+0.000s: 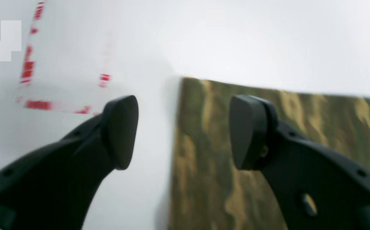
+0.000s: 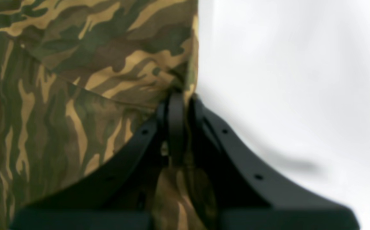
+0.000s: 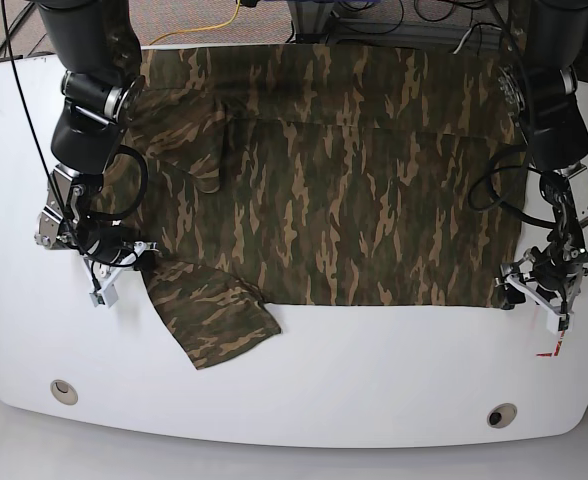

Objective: Layout the t-shirt on the table in an organized manner, then fold the t-shirt properly
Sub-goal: 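Release and move both grippers to the shirt's hem edge, grasping it, then lift the hem with both grippers and fold it over toward the collar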

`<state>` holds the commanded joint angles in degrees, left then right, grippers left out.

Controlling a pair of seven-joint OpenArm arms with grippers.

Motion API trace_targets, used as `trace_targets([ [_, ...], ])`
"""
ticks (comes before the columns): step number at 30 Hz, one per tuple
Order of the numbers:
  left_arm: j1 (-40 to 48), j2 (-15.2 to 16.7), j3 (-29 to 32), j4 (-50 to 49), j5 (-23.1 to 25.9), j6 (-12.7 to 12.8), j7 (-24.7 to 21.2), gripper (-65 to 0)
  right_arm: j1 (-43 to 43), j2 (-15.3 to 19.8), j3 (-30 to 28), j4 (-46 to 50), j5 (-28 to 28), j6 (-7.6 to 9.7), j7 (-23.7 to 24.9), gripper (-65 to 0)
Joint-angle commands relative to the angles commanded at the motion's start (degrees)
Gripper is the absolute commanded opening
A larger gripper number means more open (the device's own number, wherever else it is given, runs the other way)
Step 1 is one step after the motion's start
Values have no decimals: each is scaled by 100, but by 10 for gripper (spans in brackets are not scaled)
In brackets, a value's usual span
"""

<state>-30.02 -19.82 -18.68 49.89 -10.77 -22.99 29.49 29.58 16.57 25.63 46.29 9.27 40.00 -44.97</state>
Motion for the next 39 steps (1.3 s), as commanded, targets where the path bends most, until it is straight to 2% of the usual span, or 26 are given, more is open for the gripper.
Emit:
trace_targets([
  [11,-396,-9,0,-1257,0,-26,-316,-232,0,-9,0,0,35,0,-9,-623],
  [18,-387,193,18,-1371,0,-26,-316,-233,0,-9,9,0,44,0,-9,-623],
  [22,-360,343,404,-1371,-9,-26,-316,-235,0,-9,9,0,44,0,-9,-623],
  [25,-352,343,633,-1371,-26,-26,-316,-235,0,-9,9,0,44,0,-9,-623],
  [30,-352,448,686,-1345,-26,-26,-325,-242,0,-9,9,0,44,0,-9,-623],
  [33,-369,448,686,-1345,-26,-18,-325,-289,0,-9,9,0,44,0,-9,-623],
  [34,-369,448,686,-1345,-26,-9,-325,-332,0,-9,9,0,44,0,-9,-623],
  [35,-378,448,686,-1345,-26,-9,-325,-349,0,-9,9,0,44,0,-9,-623],
  [37,-378,448,686,-1336,-26,-9,-325,-449,0,-9,9,0,44,0,-9,-628],
  [39,-378,448,686,-1336,-26,0,-325,-497,0,-9,9,0,44,0,-9,-629],
])
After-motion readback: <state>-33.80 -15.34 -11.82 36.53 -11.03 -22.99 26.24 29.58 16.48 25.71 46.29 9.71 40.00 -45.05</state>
